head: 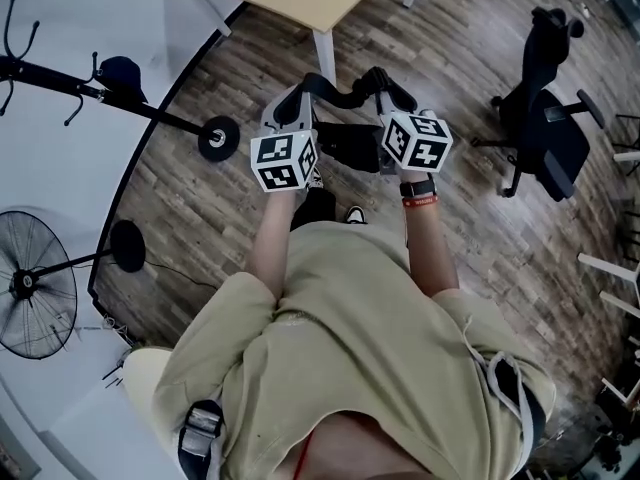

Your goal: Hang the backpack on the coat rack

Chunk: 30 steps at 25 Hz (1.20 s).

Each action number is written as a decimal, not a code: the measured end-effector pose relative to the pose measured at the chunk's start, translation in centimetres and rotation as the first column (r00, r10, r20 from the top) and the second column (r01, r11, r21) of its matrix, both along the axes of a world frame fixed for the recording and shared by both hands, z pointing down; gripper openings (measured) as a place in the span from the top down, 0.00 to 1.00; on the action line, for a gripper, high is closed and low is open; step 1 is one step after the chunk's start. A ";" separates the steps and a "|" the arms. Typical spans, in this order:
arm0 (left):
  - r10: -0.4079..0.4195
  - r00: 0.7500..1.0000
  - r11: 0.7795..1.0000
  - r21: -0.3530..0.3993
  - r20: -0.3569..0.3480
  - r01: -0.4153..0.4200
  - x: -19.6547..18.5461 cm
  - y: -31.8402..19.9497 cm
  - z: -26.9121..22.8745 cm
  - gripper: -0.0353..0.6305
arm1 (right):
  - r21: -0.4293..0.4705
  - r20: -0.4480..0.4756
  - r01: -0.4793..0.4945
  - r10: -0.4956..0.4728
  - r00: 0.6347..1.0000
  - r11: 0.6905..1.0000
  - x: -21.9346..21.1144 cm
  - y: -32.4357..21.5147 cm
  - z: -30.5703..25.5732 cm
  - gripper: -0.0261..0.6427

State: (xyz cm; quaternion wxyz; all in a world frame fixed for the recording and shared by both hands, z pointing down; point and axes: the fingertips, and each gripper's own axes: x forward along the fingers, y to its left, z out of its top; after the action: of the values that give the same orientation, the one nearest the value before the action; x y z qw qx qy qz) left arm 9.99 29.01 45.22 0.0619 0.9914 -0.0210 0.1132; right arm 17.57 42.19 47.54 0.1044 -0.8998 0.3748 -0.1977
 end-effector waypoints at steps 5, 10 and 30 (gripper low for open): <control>-0.032 0.999 0.999 -0.023 0.004 0.032 2.3 -6.1 0.9 0.91 | -0.011 0.042 0.063 -0.063 0.997 0.998 2.3 -7.1 0.6 0.89; -0.093 0.995 0.995 -0.039 -0.023 0.093 4.5 -12.6 0.0 0.91 | -0.031 0.050 0.133 -0.131 0.990 0.991 4.9 -13.9 0.2 0.89; -0.424 0.906 0.902 -0.105 -0.019 0.420 2.3 -40.6 -0.9 0.91 | -0.035 0.054 0.448 -0.446 0.893 0.893 7.4 -45.3 -2.2 0.89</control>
State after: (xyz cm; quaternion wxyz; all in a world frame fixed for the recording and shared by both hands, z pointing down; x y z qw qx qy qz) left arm 12.30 -11.57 44.33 0.1341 0.9612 -0.2281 0.0775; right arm 24.98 -3.13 45.39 0.0435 -0.7870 0.5645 -0.2449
